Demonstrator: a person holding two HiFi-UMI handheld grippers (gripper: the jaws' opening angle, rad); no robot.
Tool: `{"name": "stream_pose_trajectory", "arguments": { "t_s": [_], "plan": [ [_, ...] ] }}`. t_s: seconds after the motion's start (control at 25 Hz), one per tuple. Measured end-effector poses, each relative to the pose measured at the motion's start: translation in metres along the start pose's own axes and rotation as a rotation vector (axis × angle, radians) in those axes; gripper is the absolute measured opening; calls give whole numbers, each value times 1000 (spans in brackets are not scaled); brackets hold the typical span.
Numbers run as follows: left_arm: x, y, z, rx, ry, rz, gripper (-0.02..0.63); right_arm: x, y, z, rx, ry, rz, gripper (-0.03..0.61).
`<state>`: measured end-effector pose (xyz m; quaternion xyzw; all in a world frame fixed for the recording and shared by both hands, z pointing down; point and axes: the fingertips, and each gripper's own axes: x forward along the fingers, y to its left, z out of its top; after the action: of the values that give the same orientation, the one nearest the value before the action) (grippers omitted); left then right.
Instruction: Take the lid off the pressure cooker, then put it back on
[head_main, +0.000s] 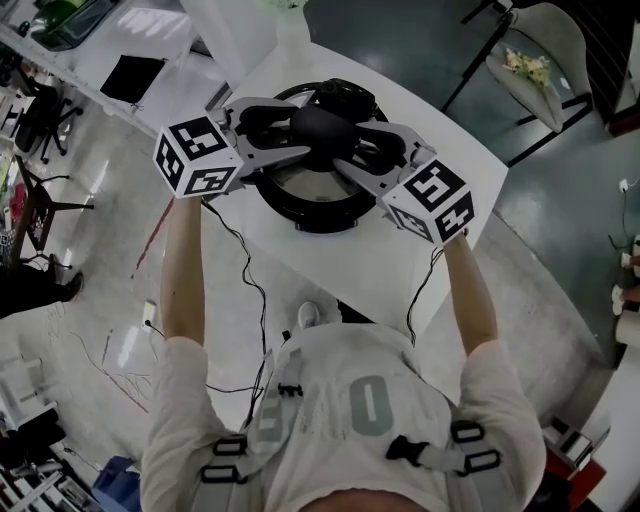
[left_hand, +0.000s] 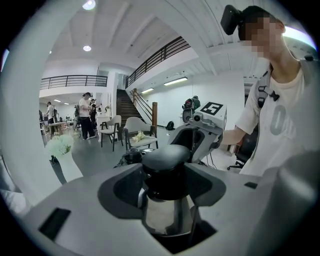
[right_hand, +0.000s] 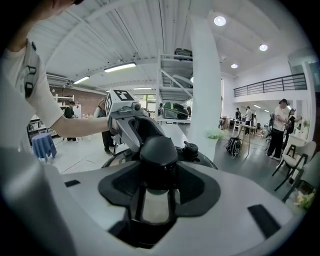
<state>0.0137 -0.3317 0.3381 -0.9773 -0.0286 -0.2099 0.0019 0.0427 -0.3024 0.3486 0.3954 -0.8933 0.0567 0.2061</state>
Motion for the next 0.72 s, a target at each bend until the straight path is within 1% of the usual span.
{"name": "stream_pose_trajectory", "arguments": {
  "t_s": [0.2, 0.36, 0.56, 0.72],
  "plan": [
    [-13, -9, 26, 55, -18, 24, 261, -16, 5, 23, -41, -36, -18, 219],
    [-28, -26, 42, 98, -39, 41, 261, -30, 20, 40, -80, -53, -41, 219],
    [-40, -67, 51, 125, -55, 34, 261, -58, 54, 44, -97, -58, -69, 219],
    [-50, -105, 51, 154, -63, 3, 261, -78, 89, 42, -92, -54, -113, 220]
  ]
}}
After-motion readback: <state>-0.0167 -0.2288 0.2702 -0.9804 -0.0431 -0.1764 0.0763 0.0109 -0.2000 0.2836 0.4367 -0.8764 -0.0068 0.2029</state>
